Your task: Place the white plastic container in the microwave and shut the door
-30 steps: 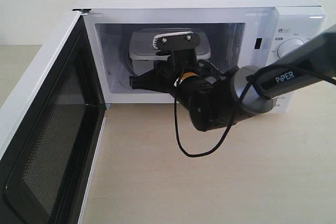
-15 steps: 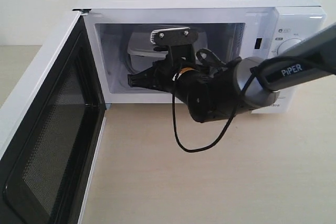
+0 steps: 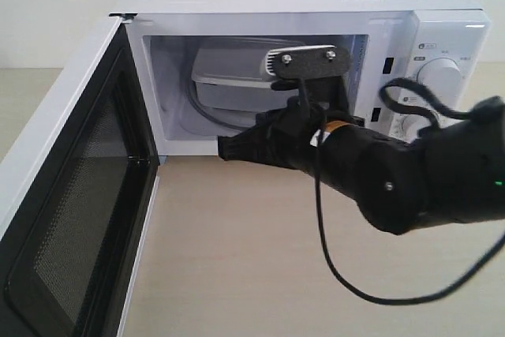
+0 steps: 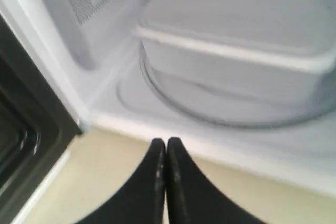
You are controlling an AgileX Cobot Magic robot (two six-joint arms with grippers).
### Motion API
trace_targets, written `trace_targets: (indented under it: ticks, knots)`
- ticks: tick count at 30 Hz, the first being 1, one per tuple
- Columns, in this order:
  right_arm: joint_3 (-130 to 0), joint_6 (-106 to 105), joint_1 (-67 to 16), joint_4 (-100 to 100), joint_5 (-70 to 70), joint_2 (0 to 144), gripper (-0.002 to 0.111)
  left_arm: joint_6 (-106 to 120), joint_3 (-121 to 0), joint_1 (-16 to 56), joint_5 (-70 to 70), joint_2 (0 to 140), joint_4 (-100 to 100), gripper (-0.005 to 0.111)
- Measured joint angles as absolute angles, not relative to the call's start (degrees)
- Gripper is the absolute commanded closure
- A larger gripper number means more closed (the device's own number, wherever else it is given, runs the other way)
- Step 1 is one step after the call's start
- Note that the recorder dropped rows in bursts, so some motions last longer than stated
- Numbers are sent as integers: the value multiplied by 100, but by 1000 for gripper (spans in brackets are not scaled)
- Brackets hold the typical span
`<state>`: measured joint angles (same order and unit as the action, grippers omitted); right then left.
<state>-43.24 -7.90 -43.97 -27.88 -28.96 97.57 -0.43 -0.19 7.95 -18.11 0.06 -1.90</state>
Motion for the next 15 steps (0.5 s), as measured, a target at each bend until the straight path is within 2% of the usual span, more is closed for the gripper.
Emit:
trace_targets:
  ticks: [9, 15]
  knots:
    - [-3968, -1597, -4397, -2937, 58, 8198, 108, -43, -19, 795, -1811, 6, -190, 102]
    - [-3960, -1647, -4397, -2950, 1543, 7373, 108, -43, -19, 795, -1811, 6, -190, 102]
